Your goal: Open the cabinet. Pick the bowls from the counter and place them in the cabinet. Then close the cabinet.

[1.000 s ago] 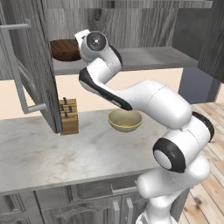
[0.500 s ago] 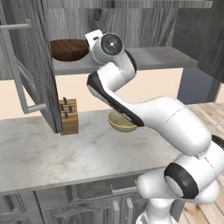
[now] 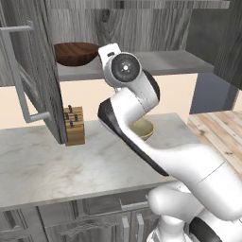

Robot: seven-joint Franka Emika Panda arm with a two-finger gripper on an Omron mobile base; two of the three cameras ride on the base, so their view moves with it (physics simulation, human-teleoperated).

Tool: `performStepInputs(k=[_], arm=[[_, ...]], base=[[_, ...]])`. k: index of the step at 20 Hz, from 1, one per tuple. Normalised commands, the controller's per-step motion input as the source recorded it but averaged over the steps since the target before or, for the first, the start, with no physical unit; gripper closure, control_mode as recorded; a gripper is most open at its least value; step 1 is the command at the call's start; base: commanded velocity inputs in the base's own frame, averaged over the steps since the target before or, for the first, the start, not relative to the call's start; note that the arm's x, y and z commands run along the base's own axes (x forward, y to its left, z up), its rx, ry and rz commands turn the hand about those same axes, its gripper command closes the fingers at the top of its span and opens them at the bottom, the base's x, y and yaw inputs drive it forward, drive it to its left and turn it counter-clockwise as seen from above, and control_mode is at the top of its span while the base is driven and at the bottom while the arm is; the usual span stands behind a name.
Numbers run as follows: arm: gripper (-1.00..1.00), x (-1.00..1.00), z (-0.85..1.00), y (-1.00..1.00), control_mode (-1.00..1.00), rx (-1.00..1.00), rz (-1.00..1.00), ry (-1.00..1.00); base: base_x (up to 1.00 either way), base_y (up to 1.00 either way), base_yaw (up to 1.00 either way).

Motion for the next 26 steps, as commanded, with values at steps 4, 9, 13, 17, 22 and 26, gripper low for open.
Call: performStepInputs(k=[4, 9, 13, 17, 22, 26], arm=[[-1.0, -0.71, 0.0, -0.11, -1.0, 0.0, -0.2, 0.02], [-1.0, -0.29, -0.14, -0.22, -1.0, 0.05, -0.23, 0.04], [-1.0, -0.2, -0.26, -0.54, -1.0, 0.26, -0.29, 0.04], [-1.0, -0.34, -0.25, -0.57, -1.0, 0.32, -0.32, 0.05], [-1.0, -0.2, -0.45, -0.41, -1.0, 0.33, -0.3, 0.02], [-1.0, 0.0, -0.56, -0.22, -1.0, 0.33, -0.24, 0.0]], base=[[0.0, 0.0, 0.0], [0.0, 0.0, 0.0], [0.0, 0.0, 0.0], [0.0, 0.0, 0.0], [0.0, 0.0, 0.0], [0.0, 0.0, 0.0]])
